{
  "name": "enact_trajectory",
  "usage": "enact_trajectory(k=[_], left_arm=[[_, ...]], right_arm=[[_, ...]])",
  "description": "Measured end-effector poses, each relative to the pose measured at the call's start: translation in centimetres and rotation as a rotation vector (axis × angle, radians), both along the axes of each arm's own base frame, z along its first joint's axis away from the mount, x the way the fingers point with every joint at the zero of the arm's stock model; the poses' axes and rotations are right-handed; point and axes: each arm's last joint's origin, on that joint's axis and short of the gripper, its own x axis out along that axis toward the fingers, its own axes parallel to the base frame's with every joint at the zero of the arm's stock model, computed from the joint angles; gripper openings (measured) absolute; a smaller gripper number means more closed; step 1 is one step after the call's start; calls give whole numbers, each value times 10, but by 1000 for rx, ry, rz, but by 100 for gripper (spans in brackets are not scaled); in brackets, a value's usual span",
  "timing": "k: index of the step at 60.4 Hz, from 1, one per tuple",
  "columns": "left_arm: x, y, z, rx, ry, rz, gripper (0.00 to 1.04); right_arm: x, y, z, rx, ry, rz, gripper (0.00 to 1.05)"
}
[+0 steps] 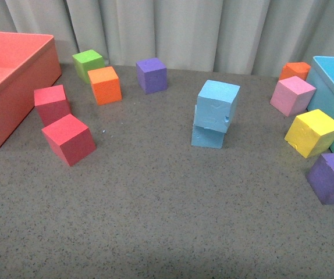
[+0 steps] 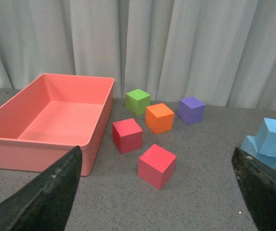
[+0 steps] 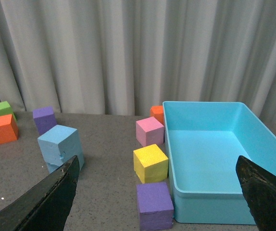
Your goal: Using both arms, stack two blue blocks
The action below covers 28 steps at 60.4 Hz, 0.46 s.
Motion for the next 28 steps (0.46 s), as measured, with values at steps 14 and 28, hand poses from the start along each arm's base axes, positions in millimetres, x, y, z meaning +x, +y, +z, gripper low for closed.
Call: enact_trajectory(k=[14,28], left_arm=[[0,0,0,1,0,0,98],[0,0,0,1,0,0,98]], right_arm=[[0,0,0,0,0,0,95],[0,0,0,0,0,0,95]])
